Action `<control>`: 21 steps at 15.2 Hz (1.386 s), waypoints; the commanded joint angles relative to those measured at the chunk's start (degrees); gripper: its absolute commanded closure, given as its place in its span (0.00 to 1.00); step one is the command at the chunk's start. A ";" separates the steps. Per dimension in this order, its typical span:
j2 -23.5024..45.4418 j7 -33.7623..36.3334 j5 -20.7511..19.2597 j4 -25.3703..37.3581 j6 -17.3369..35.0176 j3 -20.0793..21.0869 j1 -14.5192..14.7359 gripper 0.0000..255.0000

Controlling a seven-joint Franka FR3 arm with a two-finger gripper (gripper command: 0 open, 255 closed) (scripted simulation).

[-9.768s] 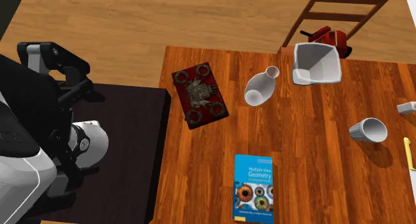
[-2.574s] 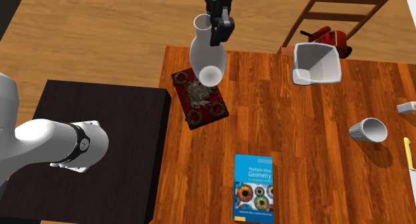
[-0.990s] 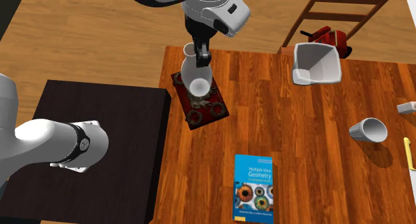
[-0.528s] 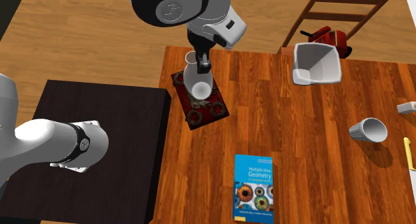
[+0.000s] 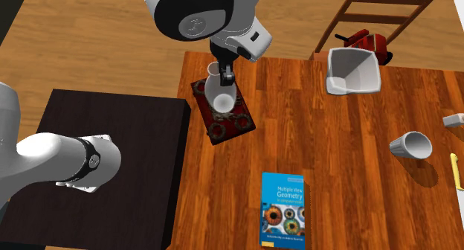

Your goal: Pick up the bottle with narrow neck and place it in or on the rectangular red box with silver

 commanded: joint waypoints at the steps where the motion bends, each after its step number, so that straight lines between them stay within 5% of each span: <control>1: 0.01 0.00 -0.01 0.01 0.03 0.00 0.00 1.00; 3: 0.01 0.00 -0.01 0.01 0.03 0.00 0.00 1.00; 4: 0.01 0.00 -0.01 0.01 0.03 0.00 0.00 0.00; 9: 0.02 0.00 -0.01 0.01 0.03 0.00 0.00 0.00; 13: -3.64 -0.81 0.96 4.03 -7.52 -0.28 -0.25 0.00; 21: -3.64 -0.81 0.96 4.03 -7.52 -0.28 -0.25 0.00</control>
